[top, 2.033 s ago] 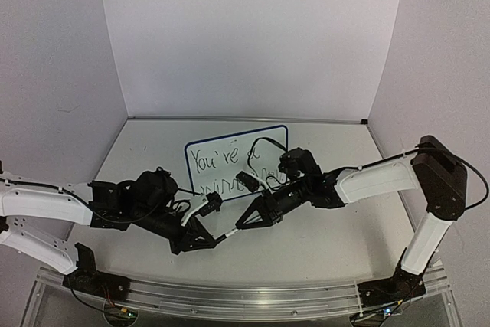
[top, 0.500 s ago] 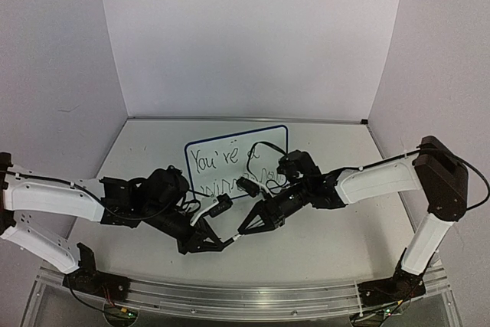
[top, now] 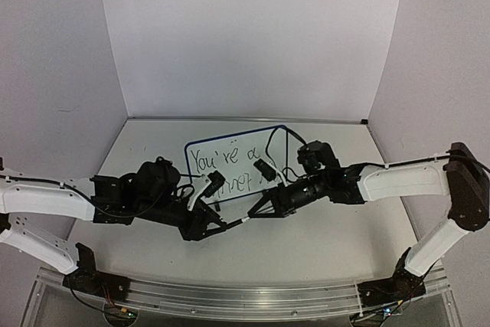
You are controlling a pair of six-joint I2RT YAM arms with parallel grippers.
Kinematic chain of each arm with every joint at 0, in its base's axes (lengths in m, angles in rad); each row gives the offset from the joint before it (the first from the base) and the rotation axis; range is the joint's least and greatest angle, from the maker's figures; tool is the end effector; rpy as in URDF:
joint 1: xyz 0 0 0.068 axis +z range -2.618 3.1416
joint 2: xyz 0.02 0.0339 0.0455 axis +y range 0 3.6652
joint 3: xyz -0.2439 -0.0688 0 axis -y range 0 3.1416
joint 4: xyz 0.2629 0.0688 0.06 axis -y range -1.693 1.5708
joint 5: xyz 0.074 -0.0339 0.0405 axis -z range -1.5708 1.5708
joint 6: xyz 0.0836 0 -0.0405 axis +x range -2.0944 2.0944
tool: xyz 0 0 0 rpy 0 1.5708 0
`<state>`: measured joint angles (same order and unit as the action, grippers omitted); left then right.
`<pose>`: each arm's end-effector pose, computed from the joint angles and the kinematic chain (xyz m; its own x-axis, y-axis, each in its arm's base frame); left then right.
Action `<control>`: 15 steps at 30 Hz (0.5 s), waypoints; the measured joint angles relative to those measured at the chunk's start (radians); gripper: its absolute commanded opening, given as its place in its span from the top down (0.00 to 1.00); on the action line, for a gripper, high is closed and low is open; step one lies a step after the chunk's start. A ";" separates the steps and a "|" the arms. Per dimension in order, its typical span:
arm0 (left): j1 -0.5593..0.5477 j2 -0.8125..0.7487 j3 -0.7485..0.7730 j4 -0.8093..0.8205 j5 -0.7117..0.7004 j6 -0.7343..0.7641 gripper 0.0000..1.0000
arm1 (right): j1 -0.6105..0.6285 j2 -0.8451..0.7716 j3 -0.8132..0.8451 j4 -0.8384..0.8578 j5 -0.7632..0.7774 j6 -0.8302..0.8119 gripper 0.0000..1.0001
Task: Write a sentence on the whiteboard
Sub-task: Put down the whiteboard marker at the center of the board.
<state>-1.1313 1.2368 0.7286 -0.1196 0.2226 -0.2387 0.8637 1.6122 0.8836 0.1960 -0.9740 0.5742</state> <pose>0.1215 -0.3018 0.1771 -0.4695 0.4566 -0.7557 0.8724 0.3718 -0.3173 0.1881 0.3265 0.1655 -0.7605 -0.4201 -0.4952 -0.5682 0.0614 0.8206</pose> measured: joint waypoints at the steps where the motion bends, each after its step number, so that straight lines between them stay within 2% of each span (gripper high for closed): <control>1: 0.002 -0.018 -0.008 0.003 -0.032 -0.011 0.46 | -0.022 -0.028 -0.011 -0.011 0.025 -0.004 1.00; 6: 0.029 -0.108 -0.094 -0.001 -0.187 -0.092 0.32 | -0.140 -0.120 -0.054 -0.083 0.172 -0.030 1.00; 15: 0.211 -0.222 -0.223 -0.097 -0.301 -0.252 0.24 | -0.190 -0.108 -0.135 -0.154 0.347 -0.029 0.98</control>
<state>-0.9199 1.0152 0.5058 -0.2169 -0.0783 -0.4908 0.6738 1.5044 0.7490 0.0415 -0.6274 0.5453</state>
